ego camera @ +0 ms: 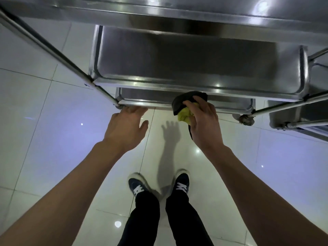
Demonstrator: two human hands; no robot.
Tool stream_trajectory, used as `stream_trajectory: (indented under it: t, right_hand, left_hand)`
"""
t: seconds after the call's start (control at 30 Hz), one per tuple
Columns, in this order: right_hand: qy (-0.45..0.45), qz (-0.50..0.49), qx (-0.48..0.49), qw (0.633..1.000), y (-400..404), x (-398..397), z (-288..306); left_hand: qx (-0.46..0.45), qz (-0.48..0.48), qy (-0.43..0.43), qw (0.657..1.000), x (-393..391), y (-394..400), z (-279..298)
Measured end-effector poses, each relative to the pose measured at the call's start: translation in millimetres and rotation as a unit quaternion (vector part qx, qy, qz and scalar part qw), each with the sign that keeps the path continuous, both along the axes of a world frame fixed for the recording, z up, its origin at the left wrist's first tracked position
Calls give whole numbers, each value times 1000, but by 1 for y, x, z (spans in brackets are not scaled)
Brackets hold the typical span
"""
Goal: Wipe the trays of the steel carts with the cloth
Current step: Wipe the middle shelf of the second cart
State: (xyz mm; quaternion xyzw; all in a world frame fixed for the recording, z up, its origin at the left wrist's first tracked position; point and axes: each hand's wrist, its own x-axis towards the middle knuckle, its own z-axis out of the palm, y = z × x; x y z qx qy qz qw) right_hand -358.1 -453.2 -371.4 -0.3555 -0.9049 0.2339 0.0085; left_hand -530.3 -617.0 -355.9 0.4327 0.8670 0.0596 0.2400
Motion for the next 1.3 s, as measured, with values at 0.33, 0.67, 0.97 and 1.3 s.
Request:
stream_trajectory:
  t: [0.33,0.67,0.97,1.3]
  right_hand:
    - [81,-1,25,996,-21,-104,-45]
    - [114,14,46,992,-4,-206,-92]
    - [69,3,131,989,-4,-264,-140]
    - [57,117,143,981,-4,-240,-132]
  left_hand:
    - [38,10,73,997,-86,7,-44]
    - [51,52,141,987,-150,3,-91]
    - [114,90,225,964,-155,-2,-136]
    - [111,72,279,951,-149,-12,-152]
